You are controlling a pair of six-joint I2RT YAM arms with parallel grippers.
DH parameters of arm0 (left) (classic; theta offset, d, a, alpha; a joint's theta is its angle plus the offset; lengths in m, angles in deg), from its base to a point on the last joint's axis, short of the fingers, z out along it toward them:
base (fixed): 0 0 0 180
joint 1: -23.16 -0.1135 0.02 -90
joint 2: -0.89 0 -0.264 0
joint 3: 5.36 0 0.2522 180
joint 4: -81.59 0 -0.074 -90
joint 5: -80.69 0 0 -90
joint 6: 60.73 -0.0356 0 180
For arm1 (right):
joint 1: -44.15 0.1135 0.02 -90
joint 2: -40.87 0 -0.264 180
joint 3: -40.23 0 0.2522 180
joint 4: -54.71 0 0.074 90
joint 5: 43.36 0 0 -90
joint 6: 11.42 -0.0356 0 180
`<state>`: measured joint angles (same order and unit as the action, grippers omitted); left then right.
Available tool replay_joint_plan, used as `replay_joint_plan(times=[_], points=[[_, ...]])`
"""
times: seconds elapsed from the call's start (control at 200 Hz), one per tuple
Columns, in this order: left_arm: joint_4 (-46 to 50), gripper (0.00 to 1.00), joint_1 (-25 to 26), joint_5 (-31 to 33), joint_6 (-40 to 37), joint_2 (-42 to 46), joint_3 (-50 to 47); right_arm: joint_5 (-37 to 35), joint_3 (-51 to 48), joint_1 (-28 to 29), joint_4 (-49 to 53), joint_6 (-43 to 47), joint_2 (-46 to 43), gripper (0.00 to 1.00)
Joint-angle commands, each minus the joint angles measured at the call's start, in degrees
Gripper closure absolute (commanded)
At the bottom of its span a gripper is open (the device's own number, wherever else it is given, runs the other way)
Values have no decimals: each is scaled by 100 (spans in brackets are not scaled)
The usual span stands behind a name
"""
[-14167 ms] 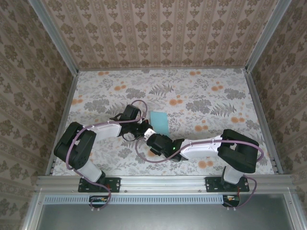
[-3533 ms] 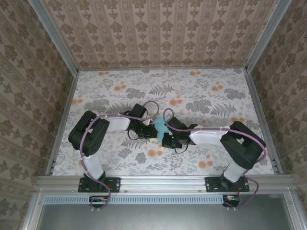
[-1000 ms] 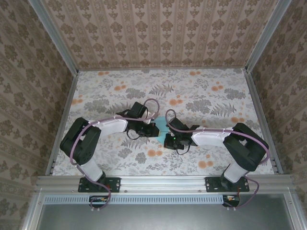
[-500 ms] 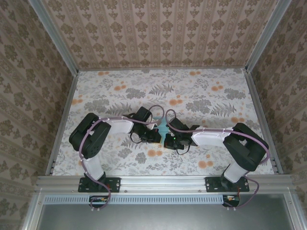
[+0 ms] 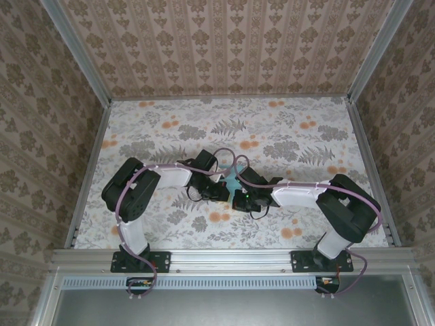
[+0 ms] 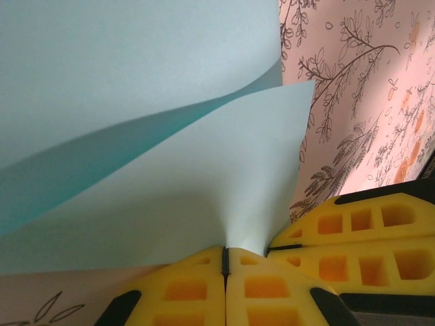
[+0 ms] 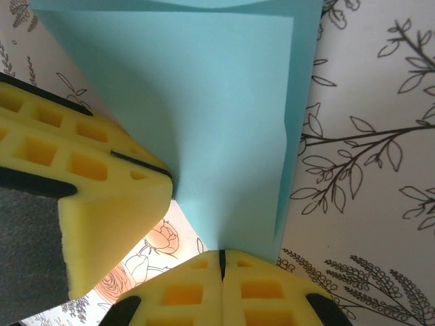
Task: Fold a paper plane with a square sheet of paper (fold left side to right side)
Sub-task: Third fold the triangle at the center of the table.
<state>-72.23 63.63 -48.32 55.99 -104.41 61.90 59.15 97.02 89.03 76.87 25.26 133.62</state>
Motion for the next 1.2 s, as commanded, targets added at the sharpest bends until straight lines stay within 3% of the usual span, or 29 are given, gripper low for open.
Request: replay_joint_plan(times=[0.0,1.195], points=[[205,94,-75,527,-205,-164,64,-99,-198,-11,752,113,218,100],[648,95,-1149,827,-690,-351,377,-118,-260,-9,960,199,179,100]])
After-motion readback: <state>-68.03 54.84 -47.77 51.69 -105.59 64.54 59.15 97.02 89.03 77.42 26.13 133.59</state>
